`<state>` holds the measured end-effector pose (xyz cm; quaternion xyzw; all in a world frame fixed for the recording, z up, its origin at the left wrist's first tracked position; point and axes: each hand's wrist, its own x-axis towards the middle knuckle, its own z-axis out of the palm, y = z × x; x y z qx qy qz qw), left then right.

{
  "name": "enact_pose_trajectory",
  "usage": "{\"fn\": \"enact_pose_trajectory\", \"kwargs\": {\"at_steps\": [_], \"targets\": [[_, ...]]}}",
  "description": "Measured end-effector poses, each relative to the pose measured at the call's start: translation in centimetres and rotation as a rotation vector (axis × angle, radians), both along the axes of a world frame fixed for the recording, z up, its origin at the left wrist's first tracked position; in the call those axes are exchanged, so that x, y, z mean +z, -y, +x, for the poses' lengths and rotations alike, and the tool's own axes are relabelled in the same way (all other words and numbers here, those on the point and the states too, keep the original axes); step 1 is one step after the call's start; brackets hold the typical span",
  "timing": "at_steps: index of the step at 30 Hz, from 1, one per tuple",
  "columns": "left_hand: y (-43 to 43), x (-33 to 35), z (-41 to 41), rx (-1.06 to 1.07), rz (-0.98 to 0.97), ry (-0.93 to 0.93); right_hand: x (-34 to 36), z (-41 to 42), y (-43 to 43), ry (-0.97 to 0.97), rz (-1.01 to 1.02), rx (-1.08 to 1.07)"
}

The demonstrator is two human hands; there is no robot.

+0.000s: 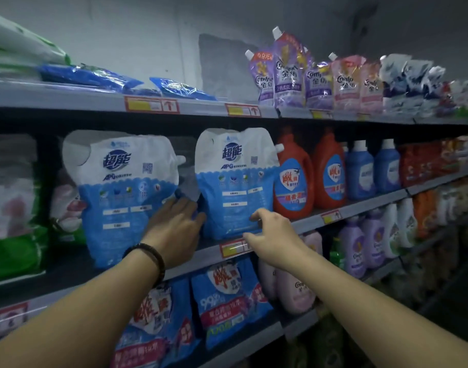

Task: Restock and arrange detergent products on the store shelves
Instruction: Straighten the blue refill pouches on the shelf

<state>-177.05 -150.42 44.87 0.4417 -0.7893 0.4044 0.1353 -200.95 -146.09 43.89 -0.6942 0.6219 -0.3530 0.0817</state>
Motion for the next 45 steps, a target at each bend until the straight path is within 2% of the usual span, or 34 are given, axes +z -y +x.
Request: {"fn": "enact_pose_trajectory", "kwargs": {"at_steps": [3, 7, 11, 16, 23, 29, 35, 40, 45], "targets": [[2.3, -0.2, 1.5, -0.033, 0.0, 0.069, 0.6, 1.4, 2.0, -0.016, -0.039, -0.079], [4.8, -1.8, 2.7, 0.027, -0.049, 0.145, 0.5, 4.6, 4.7, -0.043, -0.107, -0.212], [5.9, -2.3, 3.7, -0.13, -0.111, 0.121, 1.2, 7.4, 7.6, -0.139, -0.249, -0.313], [6.8, -3.0, 3.9, -0.2, -0.117, 0.111, 2.1, 10.8, 11.8, -0.232, -0.078, -0.4], [6.9, -3.4, 4.3, -0.258, -0.065, 0.047, 2.8, 13.5, 15.7, -0.113, -0.066, -0.544], [7.4, -4.1, 4.5, -0.219, -0.062, 0.063, 3.7, 12.3, 16.7, -0.171, 0.02, -0.529], [7.4, -4.3, 4.7, -0.222, -0.039, 0.06, 3.2, 10.9, 16.1, -0.166, -0.009, -0.38], [7.2, -4.1, 4.7, -0.229, -0.037, 0.065, 3.0, 7.5, 14.4, -0.212, -0.151, -0.245], [6.7, -3.9, 4.6, -0.179, -0.016, 0.08, 5.4, 4.9, 10.8, -0.065, -0.341, -0.181]]}}
